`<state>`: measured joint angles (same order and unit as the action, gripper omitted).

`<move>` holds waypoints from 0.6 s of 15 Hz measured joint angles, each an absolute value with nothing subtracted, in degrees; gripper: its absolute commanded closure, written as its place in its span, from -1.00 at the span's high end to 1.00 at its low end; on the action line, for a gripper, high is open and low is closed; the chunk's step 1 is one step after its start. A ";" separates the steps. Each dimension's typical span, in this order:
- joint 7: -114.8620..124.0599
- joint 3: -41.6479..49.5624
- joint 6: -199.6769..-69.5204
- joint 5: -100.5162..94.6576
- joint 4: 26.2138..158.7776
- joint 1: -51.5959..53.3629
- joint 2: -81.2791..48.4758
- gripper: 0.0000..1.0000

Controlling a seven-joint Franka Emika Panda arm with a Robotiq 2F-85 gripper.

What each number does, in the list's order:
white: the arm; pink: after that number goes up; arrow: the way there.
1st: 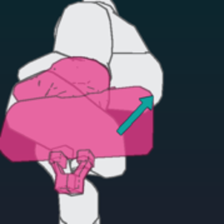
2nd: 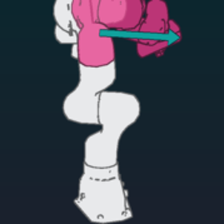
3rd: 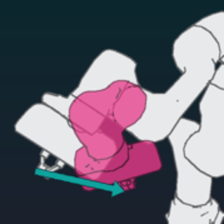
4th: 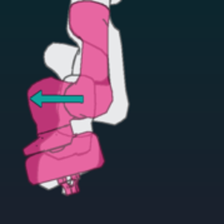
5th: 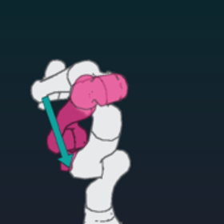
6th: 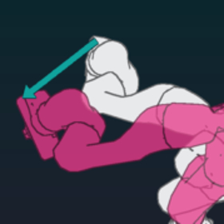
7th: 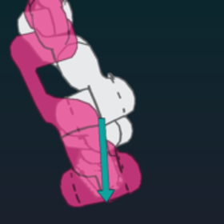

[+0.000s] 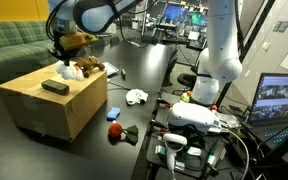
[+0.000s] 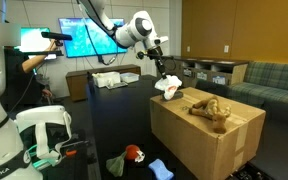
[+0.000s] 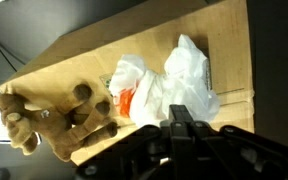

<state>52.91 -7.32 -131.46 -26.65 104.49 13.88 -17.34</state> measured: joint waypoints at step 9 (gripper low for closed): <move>71.46 0.34 -120.21 -36.36 81.75 24.88 -31.99 -1.00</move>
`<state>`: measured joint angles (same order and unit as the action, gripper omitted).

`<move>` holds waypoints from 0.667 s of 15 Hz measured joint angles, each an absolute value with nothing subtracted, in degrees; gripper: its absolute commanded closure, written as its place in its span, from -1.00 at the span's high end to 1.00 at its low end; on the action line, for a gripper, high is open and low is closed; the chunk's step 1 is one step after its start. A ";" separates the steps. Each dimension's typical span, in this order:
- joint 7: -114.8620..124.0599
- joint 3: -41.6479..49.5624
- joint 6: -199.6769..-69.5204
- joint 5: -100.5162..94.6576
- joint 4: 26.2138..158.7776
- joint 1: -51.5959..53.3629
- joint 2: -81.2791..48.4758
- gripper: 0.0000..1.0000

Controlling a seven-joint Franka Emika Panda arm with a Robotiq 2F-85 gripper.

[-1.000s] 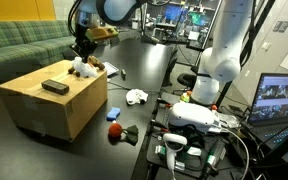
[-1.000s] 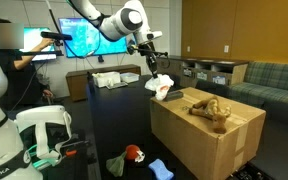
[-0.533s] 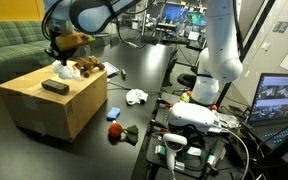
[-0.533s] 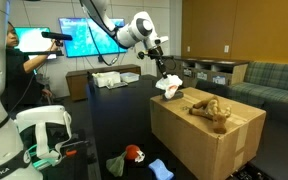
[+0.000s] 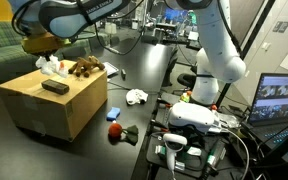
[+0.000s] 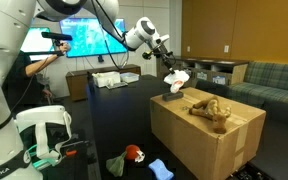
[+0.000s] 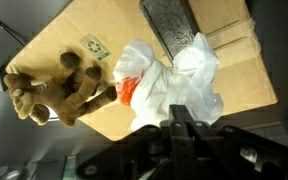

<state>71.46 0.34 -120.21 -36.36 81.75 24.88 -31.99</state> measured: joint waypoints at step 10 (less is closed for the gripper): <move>82.69 3.70 -105.32 -41.63 65.49 28.61 -43.66 -0.44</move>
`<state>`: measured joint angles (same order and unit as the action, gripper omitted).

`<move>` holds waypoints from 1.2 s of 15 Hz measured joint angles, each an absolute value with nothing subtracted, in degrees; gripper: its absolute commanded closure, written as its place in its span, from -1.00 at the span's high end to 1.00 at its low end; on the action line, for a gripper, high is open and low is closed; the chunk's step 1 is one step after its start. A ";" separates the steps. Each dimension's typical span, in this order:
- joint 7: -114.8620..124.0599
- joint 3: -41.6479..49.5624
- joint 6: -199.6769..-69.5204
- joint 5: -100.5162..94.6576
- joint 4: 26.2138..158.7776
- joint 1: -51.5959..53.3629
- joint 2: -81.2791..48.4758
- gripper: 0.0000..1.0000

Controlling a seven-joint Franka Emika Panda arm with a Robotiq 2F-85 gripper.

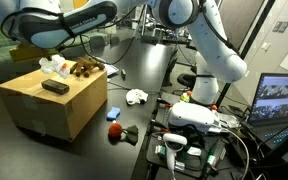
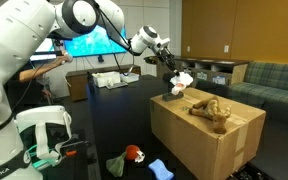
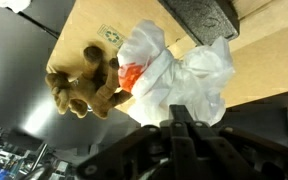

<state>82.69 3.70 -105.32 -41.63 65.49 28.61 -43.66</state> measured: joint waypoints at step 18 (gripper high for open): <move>63.15 -2.76 -106.93 -37.79 64.25 23.29 -44.76 1.00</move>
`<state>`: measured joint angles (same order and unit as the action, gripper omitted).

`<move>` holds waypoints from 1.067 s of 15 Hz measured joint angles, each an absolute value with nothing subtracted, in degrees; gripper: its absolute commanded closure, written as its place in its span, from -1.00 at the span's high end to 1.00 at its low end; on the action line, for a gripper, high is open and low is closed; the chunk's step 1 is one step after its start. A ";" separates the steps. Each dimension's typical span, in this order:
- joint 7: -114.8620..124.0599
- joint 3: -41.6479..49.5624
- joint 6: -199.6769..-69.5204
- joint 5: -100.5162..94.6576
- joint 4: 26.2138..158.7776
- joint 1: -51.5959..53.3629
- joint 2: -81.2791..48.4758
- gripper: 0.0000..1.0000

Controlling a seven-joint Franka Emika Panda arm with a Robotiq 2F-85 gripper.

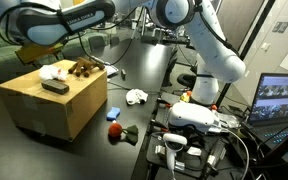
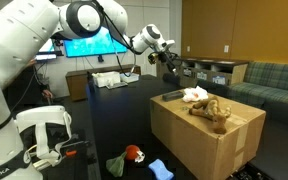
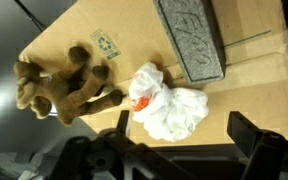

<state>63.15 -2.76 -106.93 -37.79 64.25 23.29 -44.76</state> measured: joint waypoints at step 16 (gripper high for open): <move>13.93 -11.85 -146.15 -9.02 104.36 1.98 -34.71 0.95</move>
